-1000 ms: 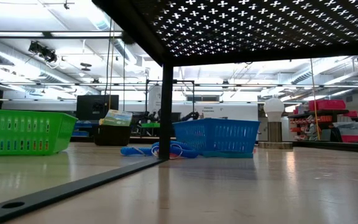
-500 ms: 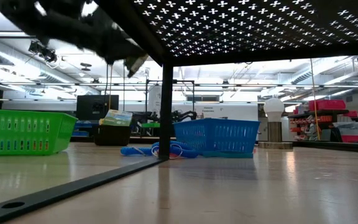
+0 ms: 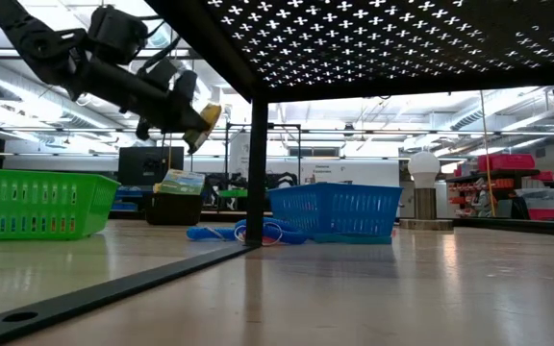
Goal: Pick & Place Office Desk Supplies
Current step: Put the crayon box into the black bin
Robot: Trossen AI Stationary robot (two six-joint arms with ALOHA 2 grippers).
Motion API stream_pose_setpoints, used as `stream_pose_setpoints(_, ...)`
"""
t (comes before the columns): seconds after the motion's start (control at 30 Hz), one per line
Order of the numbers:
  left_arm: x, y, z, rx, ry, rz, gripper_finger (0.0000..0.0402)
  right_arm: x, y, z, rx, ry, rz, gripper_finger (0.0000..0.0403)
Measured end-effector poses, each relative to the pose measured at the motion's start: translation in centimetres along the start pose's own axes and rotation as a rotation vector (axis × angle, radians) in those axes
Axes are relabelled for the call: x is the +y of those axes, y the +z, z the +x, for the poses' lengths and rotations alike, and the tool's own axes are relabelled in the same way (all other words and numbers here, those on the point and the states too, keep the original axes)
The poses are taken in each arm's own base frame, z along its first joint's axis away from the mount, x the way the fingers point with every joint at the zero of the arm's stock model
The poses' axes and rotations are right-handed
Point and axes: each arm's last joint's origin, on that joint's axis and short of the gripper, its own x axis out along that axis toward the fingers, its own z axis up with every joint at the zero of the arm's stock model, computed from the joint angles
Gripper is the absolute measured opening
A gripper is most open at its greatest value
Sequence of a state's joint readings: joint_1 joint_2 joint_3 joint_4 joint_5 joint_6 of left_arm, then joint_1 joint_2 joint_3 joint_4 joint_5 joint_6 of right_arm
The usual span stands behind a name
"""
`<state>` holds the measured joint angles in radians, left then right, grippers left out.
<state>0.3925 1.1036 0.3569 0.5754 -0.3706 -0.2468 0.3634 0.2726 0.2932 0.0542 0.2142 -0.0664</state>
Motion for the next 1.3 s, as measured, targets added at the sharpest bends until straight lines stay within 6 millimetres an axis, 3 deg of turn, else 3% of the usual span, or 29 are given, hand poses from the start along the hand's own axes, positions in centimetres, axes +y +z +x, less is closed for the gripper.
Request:
stream_pose_setpoints(0.4,-1.1,-1.7,-0.6,0.041,0.207,0.070,0.0034,0.0,-0.2,0.0,0.024,0.001,0.005,0.0278)
stream_pose_setpoints(0.67,-0.6,-2.7,-0.8,0.103,0.308,0.004,0.0034,0.0,-0.2,0.0,0.024,0.000,0.031,0.0278)
stream_pose_setpoints(1.07,-0.1,-3.1,-0.9,0.054,0.440,-0.149,0.0034,0.0,-0.3,0.0,0.034,0.001,0.028,0.0278)
stream_pose_setpoints(1.3,-0.3,-5.2,-0.2,0.061,0.529,-0.177,0.0034,0.0,-0.5,0.0,0.050,0.002,0.025,0.0278)
